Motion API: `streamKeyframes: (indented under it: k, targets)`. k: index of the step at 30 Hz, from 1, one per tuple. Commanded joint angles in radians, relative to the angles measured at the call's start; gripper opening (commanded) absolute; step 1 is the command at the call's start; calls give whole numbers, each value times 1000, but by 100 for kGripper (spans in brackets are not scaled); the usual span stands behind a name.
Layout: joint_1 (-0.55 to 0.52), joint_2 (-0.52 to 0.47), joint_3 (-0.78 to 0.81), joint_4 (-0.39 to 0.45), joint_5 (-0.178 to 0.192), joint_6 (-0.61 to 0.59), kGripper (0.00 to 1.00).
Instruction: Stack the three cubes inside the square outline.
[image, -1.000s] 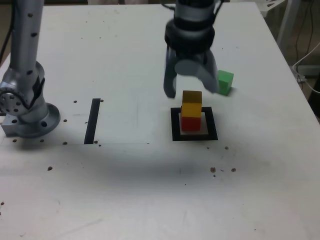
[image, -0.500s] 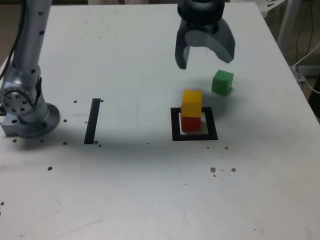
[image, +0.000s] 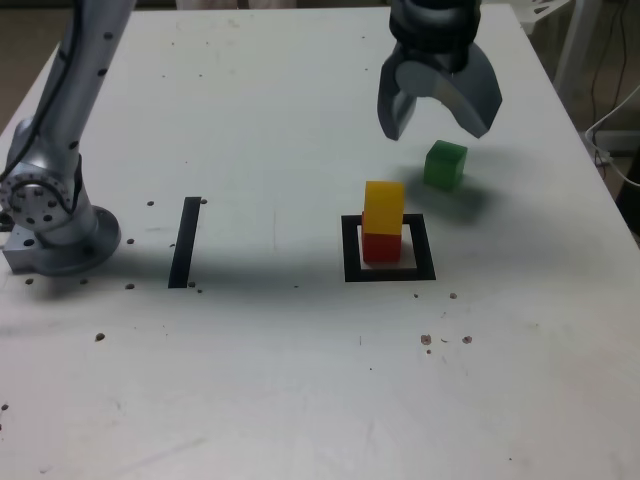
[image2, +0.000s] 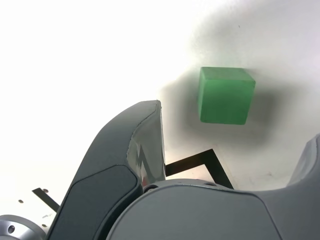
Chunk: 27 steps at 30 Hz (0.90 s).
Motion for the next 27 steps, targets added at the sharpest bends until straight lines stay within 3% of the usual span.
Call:
streamKeyframes:
  k: [1,17,21,27]
  targets:
    - [-1,24,-15,3,-9,6,97]
    - [-5,132,-62,13,-57,10,88]
    - [-5,149,-68,15,-59,5,74]
    - [-10,153,-77,11,-39,-6,38]
